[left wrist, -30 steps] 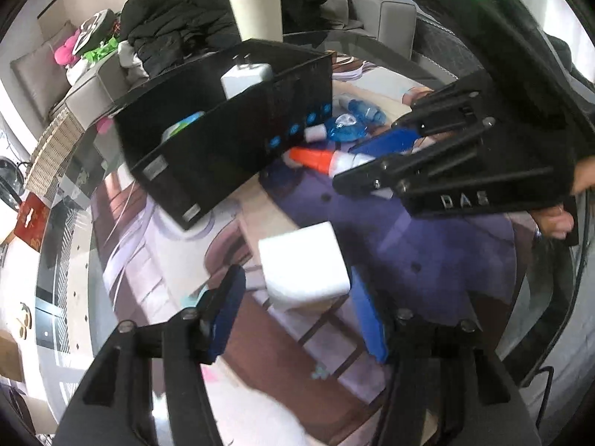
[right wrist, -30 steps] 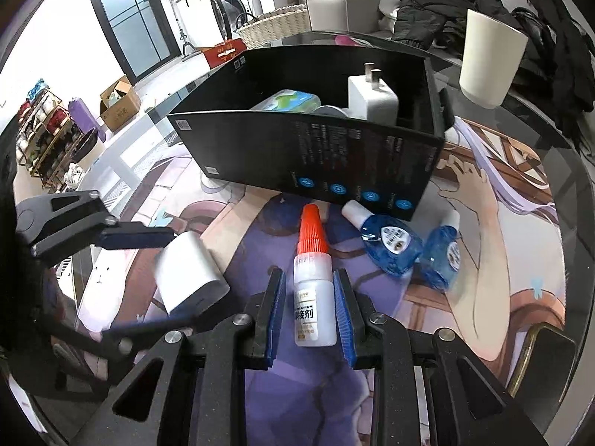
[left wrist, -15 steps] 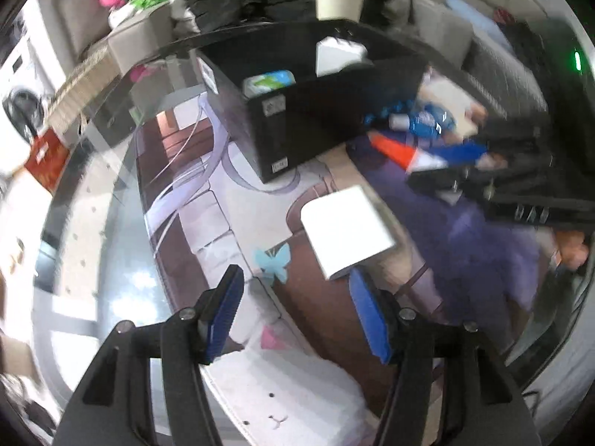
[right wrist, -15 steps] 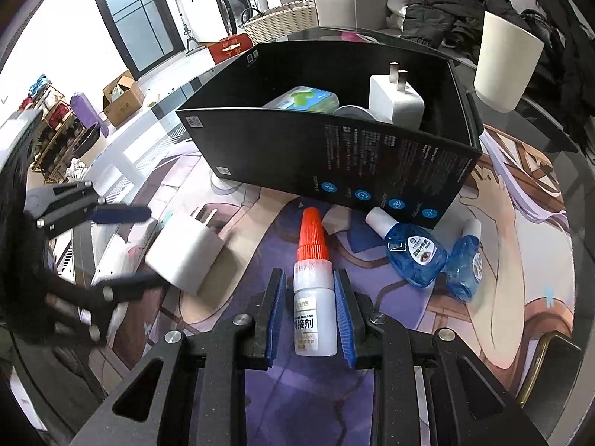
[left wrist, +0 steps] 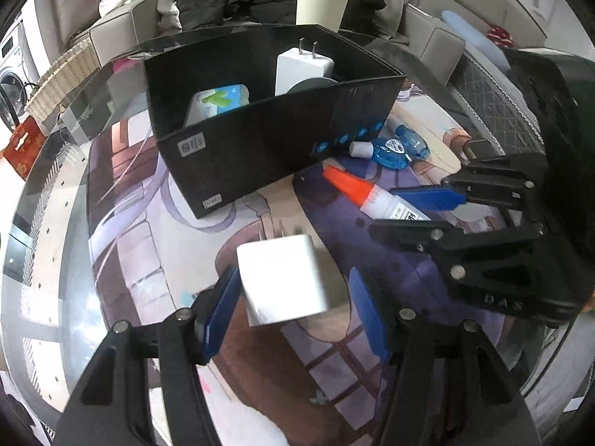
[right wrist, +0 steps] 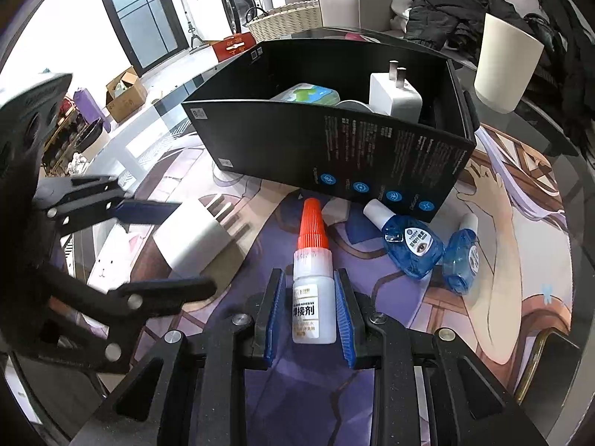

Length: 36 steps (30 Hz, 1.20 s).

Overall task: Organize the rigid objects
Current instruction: 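Grasp the white adapter with the left tool while the right tool grasps the glue bottle, then lift the adapter and glue bottle and carry both over the black box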

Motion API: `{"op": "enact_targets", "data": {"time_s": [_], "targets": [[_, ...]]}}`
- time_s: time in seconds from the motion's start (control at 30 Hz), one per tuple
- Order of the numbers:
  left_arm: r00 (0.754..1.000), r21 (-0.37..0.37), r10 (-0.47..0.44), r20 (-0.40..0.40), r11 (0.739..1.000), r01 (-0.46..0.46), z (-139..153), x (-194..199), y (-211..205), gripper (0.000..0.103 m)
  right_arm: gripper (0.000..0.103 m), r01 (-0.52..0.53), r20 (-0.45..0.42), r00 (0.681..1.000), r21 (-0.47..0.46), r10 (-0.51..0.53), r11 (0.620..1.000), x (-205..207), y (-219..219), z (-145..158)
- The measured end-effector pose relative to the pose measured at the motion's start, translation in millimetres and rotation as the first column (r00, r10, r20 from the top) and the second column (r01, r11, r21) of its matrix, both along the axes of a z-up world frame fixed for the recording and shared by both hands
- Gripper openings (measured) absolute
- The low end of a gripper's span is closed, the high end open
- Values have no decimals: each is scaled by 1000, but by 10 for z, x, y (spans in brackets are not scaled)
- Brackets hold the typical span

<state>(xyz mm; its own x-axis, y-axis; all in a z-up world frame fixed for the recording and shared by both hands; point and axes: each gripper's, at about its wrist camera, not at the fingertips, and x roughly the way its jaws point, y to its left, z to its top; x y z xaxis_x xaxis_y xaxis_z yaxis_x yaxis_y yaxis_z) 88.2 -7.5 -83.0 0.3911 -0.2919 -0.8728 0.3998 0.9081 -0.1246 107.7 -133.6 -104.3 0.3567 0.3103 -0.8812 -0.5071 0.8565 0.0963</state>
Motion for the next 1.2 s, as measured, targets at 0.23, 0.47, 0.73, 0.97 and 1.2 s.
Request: {"op": "enact_targets", "data": {"time_s": [0.23,0.47,0.73,0.97,1.2], "targets": [[999,23,-33,11,999,33,11,-57,-6,41,21,-22,27,999,-37,23,999,-59,14,-3],[999,35,-39,29,999,38,51,-92,-5,41,20,-20,40,999,-33,21,999,-73,40,24],[980,1,-41,195,999,41,381,-238,35,40,20,-13,91,996,9,12,1000,-146,18,209],[900,-59,-24,435,997,54,855,-479,125,40,20,3,238,971,91,-24,996,-252,-70,587],[795,-119,49,604,992,29,1193,-665,272,40,20,0,551,828,180,-101,984,-596,-213,1153]]}}
